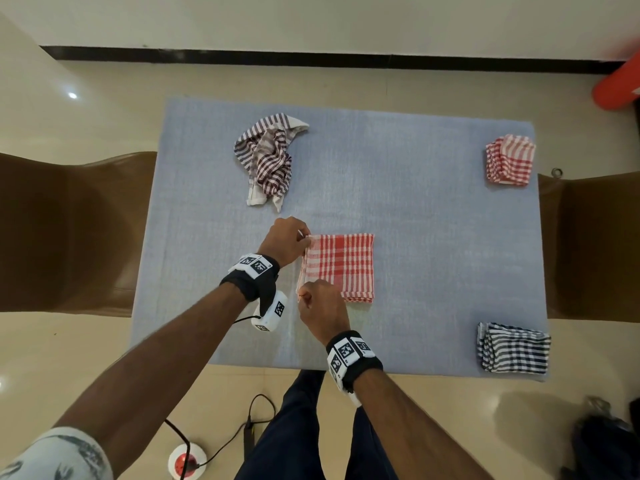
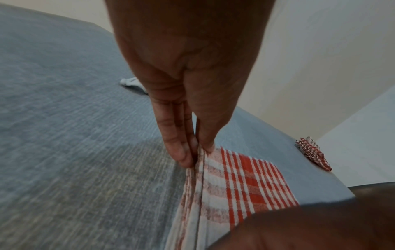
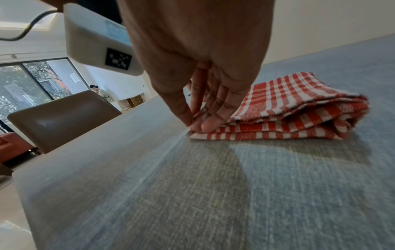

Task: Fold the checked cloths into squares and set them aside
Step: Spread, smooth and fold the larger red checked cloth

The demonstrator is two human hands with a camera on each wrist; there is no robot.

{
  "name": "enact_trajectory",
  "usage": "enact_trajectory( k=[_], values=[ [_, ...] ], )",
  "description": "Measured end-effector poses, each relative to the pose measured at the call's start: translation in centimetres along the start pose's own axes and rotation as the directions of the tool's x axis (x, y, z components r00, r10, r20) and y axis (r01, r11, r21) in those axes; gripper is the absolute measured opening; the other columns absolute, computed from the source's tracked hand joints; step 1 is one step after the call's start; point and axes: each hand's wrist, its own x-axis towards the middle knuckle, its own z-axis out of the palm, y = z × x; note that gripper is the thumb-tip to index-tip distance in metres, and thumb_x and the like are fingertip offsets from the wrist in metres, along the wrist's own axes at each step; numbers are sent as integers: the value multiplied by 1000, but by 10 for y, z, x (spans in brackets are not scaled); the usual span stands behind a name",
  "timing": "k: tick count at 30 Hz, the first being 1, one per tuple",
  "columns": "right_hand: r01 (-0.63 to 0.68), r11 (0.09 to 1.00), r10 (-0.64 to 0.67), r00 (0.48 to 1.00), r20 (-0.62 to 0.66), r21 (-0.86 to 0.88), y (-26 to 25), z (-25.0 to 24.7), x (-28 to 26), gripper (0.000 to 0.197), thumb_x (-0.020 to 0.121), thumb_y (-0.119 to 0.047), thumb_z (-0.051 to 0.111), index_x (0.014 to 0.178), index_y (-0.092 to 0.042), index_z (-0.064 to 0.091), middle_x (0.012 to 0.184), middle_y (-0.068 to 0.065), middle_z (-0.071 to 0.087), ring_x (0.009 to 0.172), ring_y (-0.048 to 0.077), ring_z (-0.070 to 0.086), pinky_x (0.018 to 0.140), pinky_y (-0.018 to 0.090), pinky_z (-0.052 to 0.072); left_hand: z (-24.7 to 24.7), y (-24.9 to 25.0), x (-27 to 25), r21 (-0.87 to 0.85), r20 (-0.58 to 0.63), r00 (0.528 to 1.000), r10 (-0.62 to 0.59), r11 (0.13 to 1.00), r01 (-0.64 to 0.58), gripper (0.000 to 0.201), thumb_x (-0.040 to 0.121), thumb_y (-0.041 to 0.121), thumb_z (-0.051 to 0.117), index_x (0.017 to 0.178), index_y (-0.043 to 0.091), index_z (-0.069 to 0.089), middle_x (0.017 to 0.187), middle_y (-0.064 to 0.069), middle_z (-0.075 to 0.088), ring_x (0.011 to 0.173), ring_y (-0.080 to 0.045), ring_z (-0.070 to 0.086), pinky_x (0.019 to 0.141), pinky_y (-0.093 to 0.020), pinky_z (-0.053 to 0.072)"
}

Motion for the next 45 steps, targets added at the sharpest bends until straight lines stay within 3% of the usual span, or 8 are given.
enact_trajectory(
  k=[7, 10, 13, 17, 23, 29, 37, 45],
  values=[
    [8, 991, -2, 999, -39, 136, 10, -15, 0, 22, 98, -21, 59, 79, -14, 68, 72, -3, 64, 61, 10, 55, 59, 24, 48, 5, 7, -21, 227, -148, 924, 354, 921, -316, 51, 89, 23, 74, 134, 9, 52, 130, -12, 57, 115, -26, 57, 94, -44, 56],
    [9, 991, 34, 947, -318, 134, 22, -33, -3, 25, 104, -32, 52, 116, -15, 66, 112, 1, 66, 99, 11, 61, 87, 30, 55, 19, 10, -33, 348, -26, 824, 567, 778, -524, 73, 94, 40, 67, 151, 3, 39, 158, -20, 37, 148, -34, 34, 123, -50, 33],
    [27, 999, -15, 960, -279, 40, 31, -35, 2, 67, 106, -53, 34, 158, -10, 28, 165, 12, 28, 154, 22, 25, 126, 39, 23, 49, -6, -46, 478, 121, 770, 627, 643, -598, 83, 102, 49, 49, 160, -1, 21, 169, -23, 13, 158, -36, 9, 129, -53, 16],
    [135, 979, -136, 991, 3, -153, 43, -5, 15, 89, 101, -68, 14, 162, -9, -11, 169, 8, -21, 158, 21, -16, 129, 49, 4, 67, -28, -52, 596, 169, 804, 570, 590, -544, 82, 103, 53, 33, 163, 3, 10, 171, -21, 3, 159, -35, 3, 126, -54, 19],
    [211, 903, -193, 977, 85, -374, 95, -19, 21, 84, 104, -63, 14, 162, -3, 5, 171, 14, -5, 159, 28, -2, 126, 55, 16, 69, -29, -48, 599, 194, 839, 508, 617, -511, 98, 100, 73, 30, 162, 0, 10, 171, -21, 2, 159, -34, 3, 126, -53, 19],
    [-103, 936, 110, 994, 3, -337, 140, -63, 26, 98, 95, -75, 10, 159, -7, -18, 167, 10, -28, 156, 27, -21, 125, 60, -4, 76, -31, -47, 608, 214, 873, 438, 640, -470, 108, 94, 83, 24, 163, 2, 4, 171, -19, -4, 159, -33, -1, 127, -52, 17],
    [175, 915, -125, 980, 155, -363, 89, -45, 62, 96, 91, -77, -10, 163, -14, -4, 171, 4, -14, 157, 20, -15, 126, 60, 5, 75, -29, -46, 615, 219, 878, 425, 639, -462, 107, 95, 81, 28, 162, 0, 11, 171, -20, 3, 159, -35, 4, 126, -53, 21],
    [-59, 938, 73, 997, 29, -340, 146, -86, 43, 96, 99, -69, 31, 162, -7, -5, 170, 13, -13, 158, 28, -6, 126, 51, 8, 76, -27, -48, 610, 202, 895, 397, 664, -432, 111, 91, 84, 32, 163, 3, 9, 171, -21, 0, 159, -37, 2, 126, -54, 18]
  ],
)
